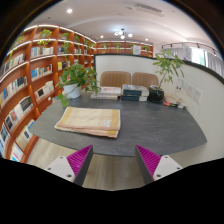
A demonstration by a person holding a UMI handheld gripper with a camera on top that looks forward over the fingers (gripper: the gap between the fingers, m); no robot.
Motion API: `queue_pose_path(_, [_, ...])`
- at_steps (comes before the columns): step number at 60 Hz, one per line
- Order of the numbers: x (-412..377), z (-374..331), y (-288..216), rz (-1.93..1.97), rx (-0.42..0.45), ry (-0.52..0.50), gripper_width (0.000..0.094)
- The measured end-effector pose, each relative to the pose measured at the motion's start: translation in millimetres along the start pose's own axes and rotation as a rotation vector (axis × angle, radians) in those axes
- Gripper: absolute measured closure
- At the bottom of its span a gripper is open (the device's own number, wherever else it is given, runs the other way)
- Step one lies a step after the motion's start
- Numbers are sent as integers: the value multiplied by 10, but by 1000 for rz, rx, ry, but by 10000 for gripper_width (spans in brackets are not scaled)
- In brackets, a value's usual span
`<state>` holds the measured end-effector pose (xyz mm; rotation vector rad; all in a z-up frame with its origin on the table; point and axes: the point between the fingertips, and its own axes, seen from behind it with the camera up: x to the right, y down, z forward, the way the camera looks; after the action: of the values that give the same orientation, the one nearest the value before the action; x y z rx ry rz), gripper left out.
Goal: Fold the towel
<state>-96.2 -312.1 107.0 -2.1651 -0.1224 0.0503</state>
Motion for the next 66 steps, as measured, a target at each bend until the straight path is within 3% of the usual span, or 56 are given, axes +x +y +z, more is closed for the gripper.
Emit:
queue_pose_path(18, [-1985, 1301, -79, -3, -104, -122, 71])
queue_pose_path(29, [-2620, 2197, -509, -32, -82, -77, 95])
queue_pose_path(40, [-2828, 2787, -476, -79, -130, -3, 274])
queue_pose_path(48, [-2762, 2846, -533, -64, -109, 24, 599])
queue_pose_path(53, [-2632, 2832, -533, -64, -106, 70, 866])
queue_pose_path(66, [-2667, 2774, -643, 29, -145, -3, 886])
